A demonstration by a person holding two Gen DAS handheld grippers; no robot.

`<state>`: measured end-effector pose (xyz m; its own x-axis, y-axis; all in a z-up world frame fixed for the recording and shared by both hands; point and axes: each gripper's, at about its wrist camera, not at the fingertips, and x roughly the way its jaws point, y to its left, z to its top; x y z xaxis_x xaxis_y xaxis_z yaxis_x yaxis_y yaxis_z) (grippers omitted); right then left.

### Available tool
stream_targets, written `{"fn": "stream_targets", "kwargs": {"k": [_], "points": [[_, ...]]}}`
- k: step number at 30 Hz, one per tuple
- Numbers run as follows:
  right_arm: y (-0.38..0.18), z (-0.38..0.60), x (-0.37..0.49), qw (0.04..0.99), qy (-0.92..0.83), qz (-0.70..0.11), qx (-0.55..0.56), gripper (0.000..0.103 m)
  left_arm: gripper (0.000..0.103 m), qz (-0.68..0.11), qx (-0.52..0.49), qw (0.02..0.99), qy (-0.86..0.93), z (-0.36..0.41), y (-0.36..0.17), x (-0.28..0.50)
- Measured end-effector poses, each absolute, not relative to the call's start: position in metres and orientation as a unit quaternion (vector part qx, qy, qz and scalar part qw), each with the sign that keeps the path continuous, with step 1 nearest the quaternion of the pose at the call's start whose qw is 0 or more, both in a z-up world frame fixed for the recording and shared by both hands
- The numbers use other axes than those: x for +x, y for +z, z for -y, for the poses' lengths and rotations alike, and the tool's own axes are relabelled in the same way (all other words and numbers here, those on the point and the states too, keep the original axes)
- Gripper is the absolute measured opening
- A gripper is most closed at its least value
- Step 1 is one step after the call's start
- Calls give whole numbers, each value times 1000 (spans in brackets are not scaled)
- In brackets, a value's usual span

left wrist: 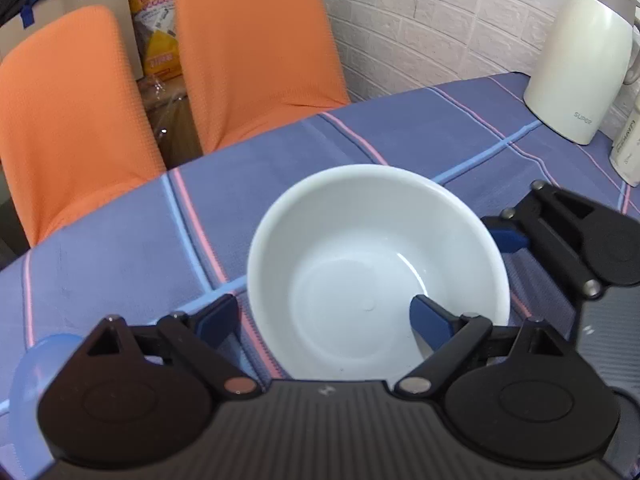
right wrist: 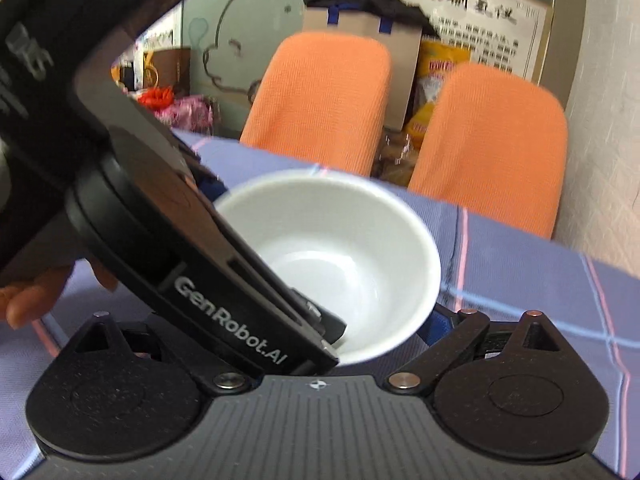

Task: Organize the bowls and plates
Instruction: 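Lift the white bowl with the left gripper toward the steel bowl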

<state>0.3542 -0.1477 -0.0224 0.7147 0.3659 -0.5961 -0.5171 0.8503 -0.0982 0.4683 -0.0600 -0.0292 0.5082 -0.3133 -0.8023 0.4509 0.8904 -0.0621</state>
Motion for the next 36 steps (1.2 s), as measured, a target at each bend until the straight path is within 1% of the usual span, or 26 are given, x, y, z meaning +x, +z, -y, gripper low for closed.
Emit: {"fn": "stream_targets", "kwargs": {"k": [6, 11, 15, 21, 25, 29, 32, 36], "points": [[-8, 145, 337, 927, 229, -254, -153, 85, 92, -417, 81, 876, -231, 63, -8, 455], [10, 142, 308, 927, 228, -240, -174, 85, 92, -405, 77, 878, -243, 65, 16, 428], [28, 134, 267, 925, 230, -234, -192, 85, 92, -395, 74, 882, -248, 67, 40, 389], [58, 137, 193, 916, 237, -237, -220, 85, 92, -391, 80, 880, -257, 71, 69, 308], [68, 145, 158, 913, 242, -261, -197, 85, 92, -398, 77, 874, -268, 72, 68, 259], [62, 155, 130, 908, 247, -286, -184, 85, 92, -411, 84, 863, -280, 74, 54, 219], [51, 156, 116, 903, 248, -298, -186, 86, 92, -417, 92, 859, -282, 75, 42, 201], [40, 154, 112, 896, 249, -313, -191, 86, 92, -431, 93, 854, -277, 77, 27, 195]]}}
